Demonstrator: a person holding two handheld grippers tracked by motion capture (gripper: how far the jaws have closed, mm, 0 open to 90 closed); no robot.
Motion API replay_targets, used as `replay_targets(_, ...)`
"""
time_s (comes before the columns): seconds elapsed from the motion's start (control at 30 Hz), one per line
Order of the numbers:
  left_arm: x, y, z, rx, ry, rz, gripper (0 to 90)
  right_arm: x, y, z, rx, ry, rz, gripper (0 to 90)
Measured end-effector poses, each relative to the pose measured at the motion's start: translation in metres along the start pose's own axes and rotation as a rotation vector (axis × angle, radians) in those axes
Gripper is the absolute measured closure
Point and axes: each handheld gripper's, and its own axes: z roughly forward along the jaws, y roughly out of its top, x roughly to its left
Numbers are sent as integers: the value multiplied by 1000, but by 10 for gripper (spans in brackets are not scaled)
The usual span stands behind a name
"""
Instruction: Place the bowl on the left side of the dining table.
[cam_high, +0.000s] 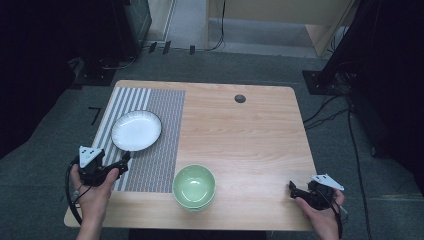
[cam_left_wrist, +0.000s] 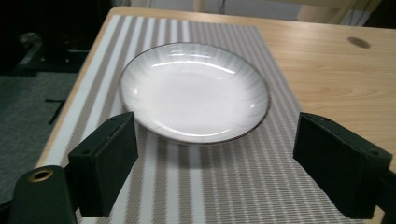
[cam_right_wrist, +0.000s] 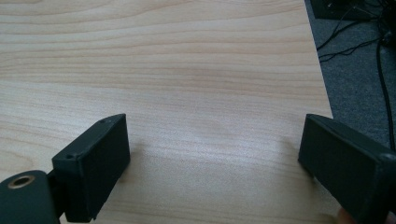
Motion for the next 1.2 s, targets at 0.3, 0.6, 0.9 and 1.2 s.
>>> replay_targets(0.3, -19, 3, -9, 19, -92, 12, 132, 0, 3, 3, -2, -17, 10, 84)
replay_targets(0.6, -43, 7, -16, 19, -189, 28, 132, 1, 6, 5, -1, -40, 35, 91)
replay_targets(0.9, -64, 6, -19, 31, -253, 53, 134, 1, 11, 0, -36, -52, 87, 185)
replay_targets(1.2, -76, 4, -19, 45, -278, 83, 138, 17, 31, -25, -138, 14, 121, 229)
